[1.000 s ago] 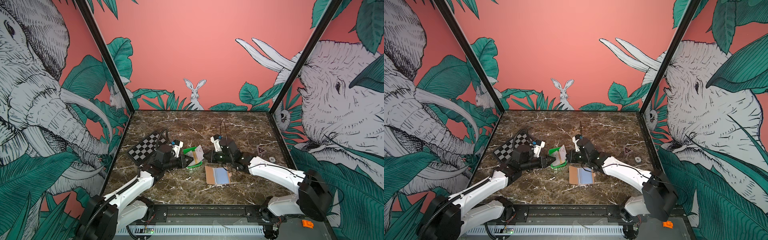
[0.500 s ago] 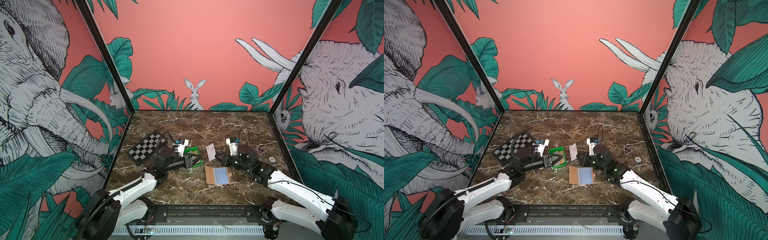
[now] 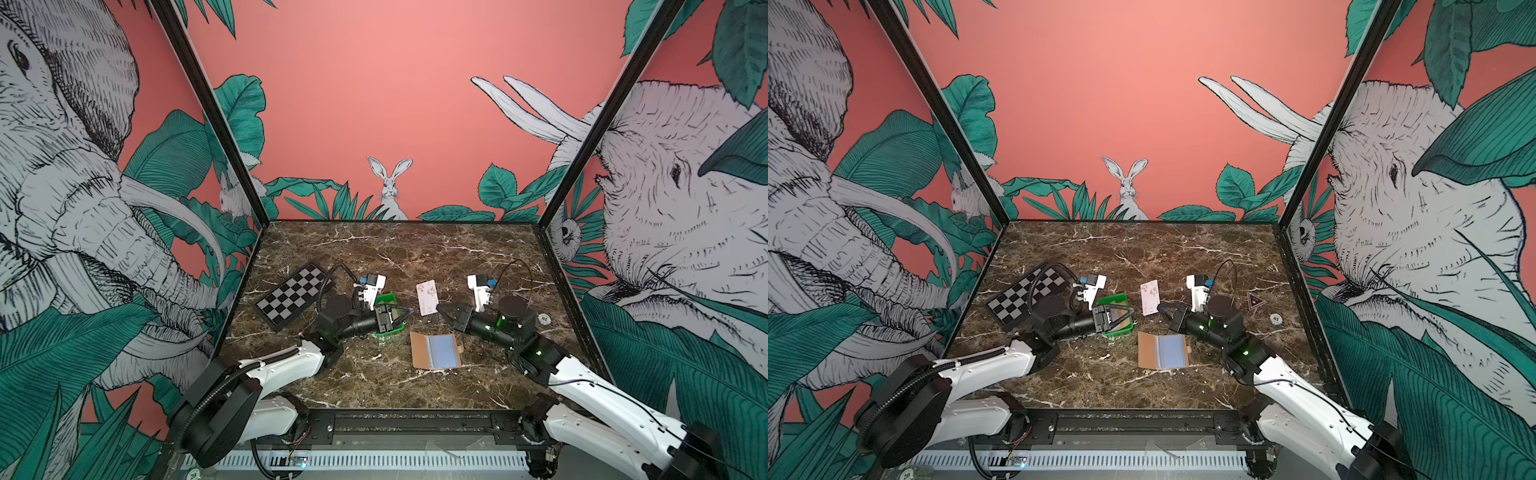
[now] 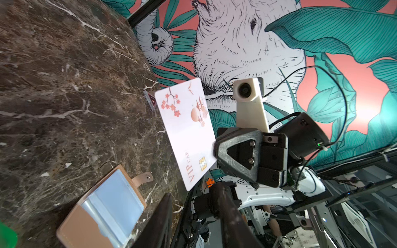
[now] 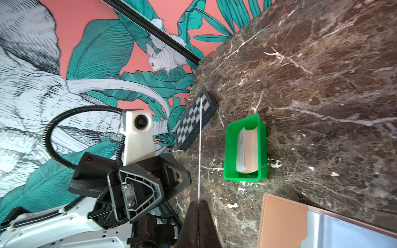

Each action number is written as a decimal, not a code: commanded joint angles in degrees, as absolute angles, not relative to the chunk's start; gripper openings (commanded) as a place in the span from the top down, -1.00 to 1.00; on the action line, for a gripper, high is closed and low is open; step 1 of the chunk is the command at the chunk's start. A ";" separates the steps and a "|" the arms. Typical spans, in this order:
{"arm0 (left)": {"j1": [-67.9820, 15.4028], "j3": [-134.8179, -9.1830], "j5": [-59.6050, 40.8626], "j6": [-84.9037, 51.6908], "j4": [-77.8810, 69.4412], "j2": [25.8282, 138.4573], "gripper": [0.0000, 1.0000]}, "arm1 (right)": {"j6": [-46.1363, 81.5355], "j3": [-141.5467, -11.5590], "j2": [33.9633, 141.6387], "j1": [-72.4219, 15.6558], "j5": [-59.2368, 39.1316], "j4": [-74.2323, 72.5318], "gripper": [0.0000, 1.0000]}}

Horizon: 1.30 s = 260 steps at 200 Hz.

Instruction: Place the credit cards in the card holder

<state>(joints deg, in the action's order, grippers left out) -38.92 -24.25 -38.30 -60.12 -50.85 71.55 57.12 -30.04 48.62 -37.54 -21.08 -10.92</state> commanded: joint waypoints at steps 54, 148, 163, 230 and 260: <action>-39.55 -26.43 -41.32 -72.67 -71.73 77.25 0.28 | 64.76 -27.05 42.99 -33.76 -30.11 -22.41 1.00; -41.57 -28.84 -42.16 -74.15 -72.38 78.22 0.45 | 66.34 -25.23 42.48 -33.73 -33.94 -26.49 1.00; -41.57 -29.17 -41.92 -75.02 -72.94 78.57 0.48 | 66.75 -24.90 42.47 -33.73 -34.50 -27.38 1.00; -42.14 -30.93 -41.85 -77.13 -73.91 79.99 0.63 | 66.62 -23.33 43.15 -33.73 -34.83 -29.31 1.00; -42.19 -31.23 -41.46 -77.30 -73.81 80.33 0.76 | 66.36 -22.92 43.33 -33.67 -34.84 -29.35 1.00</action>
